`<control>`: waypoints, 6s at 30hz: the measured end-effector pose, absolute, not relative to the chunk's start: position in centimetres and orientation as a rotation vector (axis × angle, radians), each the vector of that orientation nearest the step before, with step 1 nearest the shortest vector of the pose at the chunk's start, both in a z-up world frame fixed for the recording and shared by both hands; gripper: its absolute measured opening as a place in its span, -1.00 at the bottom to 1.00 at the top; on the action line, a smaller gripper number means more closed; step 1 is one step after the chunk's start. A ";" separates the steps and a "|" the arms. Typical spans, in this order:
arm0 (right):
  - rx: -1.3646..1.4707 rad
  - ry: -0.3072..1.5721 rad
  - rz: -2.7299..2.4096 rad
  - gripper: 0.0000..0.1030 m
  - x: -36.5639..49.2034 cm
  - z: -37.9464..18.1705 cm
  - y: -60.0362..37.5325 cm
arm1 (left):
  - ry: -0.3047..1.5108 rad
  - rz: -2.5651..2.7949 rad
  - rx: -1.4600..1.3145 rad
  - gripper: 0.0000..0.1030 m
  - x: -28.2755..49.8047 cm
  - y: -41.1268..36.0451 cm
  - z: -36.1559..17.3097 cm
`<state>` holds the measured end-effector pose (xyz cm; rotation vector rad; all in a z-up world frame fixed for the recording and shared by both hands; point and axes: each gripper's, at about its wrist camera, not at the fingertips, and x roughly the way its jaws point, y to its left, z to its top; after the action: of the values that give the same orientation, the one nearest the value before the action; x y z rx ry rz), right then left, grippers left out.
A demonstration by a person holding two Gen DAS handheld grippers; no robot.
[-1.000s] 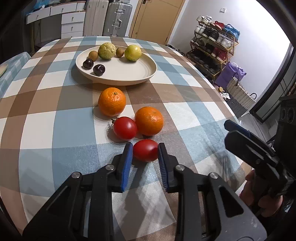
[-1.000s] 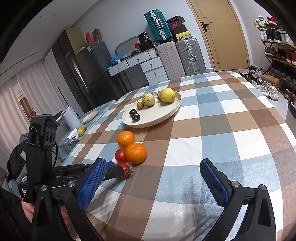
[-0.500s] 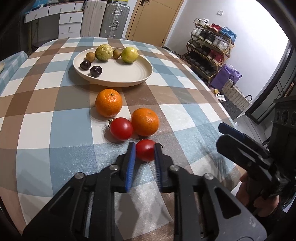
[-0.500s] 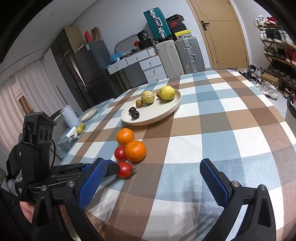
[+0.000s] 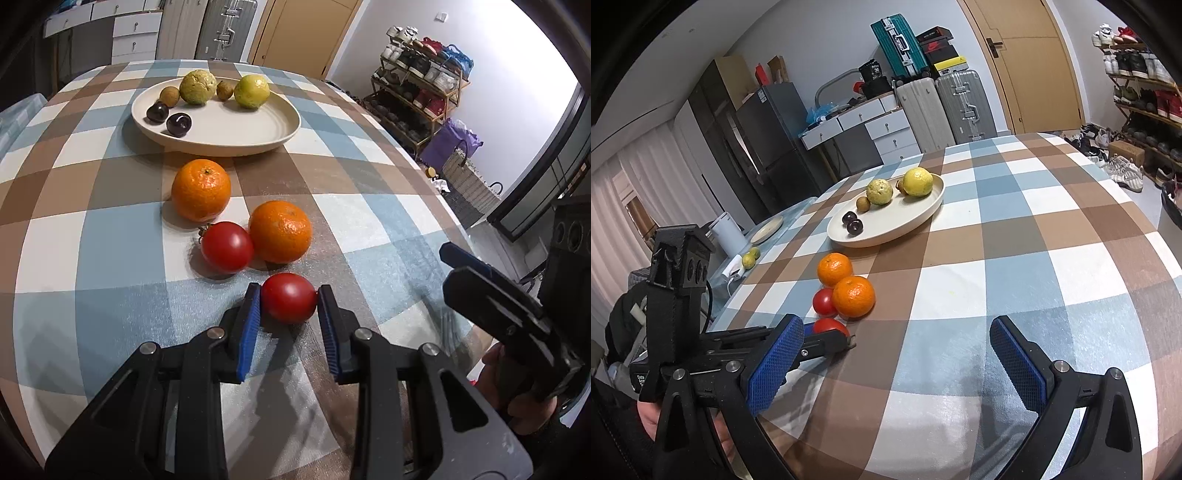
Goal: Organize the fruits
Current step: 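Grasp a mandarin orange with the right gripper while the left gripper holds the tomato, then carry the tomato and the orange over the plate with both grippers, then lower the tomato and orange onto the plate and open both grippers, then withdraw both tools toward the last tomato and orange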
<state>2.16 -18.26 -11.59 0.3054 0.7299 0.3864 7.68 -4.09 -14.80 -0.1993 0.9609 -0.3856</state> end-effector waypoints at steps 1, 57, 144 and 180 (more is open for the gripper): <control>0.305 0.730 0.388 0.99 2.2 -11.6 -18.2 | 0.953 -0.385 -0.202 -0.47 7.6 -3.9 -14.7; 0.306 0.931 0.548 -0.20 10.6 -14.2 -11.6 | 0.806 -0.310 -0.301 -0.47 7.9 6.5 -11.3; 0.515 0.698 0.493 0.86 23.7 -6.6 -15.6 | 0.822 -0.257 -0.222 0.35 27.6 3.4 -7.9; 0.267 0.641 0.446 1.00 5.5 -6.2 -15.3 | 0.706 -0.098 -0.110 0.98 6.1 2.7 -7.0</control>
<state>5.52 -15.25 -6.24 0.2674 0.6410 0.4456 6.05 2.65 -6.99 -0.1101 0.7064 -0.0981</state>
